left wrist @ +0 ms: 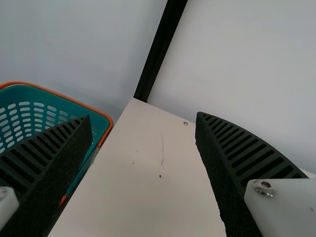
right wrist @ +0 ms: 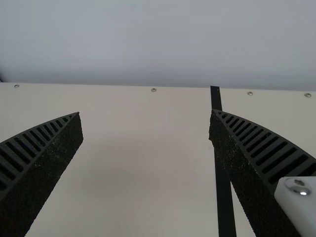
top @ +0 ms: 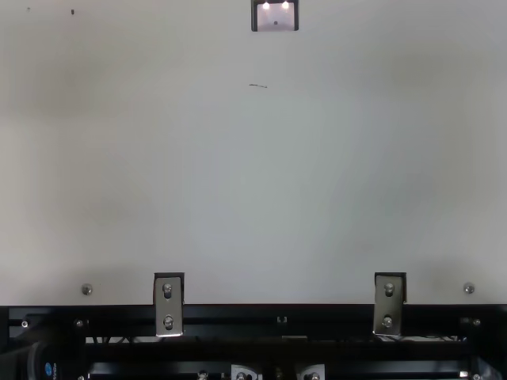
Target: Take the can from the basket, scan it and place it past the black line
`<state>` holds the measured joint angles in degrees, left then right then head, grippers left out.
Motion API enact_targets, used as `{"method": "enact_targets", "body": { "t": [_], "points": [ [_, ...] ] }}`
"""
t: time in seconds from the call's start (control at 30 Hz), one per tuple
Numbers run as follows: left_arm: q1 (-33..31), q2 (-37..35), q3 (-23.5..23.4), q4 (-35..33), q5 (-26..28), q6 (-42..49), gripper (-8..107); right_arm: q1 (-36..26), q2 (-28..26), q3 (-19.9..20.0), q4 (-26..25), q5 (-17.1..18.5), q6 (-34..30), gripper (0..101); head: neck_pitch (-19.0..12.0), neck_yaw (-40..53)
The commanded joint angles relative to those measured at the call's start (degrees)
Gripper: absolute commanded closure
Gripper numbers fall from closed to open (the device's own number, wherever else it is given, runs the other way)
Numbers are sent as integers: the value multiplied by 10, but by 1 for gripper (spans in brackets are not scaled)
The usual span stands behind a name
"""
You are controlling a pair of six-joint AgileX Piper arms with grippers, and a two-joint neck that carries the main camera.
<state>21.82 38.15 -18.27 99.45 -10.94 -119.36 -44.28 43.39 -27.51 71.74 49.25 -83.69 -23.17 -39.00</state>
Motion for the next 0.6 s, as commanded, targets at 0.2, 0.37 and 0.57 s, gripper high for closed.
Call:
{"method": "enact_targets", "body": {
  "t": [0.2, 0.37, 0.57],
  "points": [
    [0, 0, 0, 0, 0, 0, 9, 0, 0, 0, 0, -1, 0, 0, -18, -16],
    [0, 0, 0, 0, 0, 0, 9, 0, 0, 0, 0, -1, 0, 0, -18, 26],
    [0, 0, 0, 0, 0, 0, 9, 0, 0, 0, 0, -1, 0, 0, -18, 154]
  ]
}}
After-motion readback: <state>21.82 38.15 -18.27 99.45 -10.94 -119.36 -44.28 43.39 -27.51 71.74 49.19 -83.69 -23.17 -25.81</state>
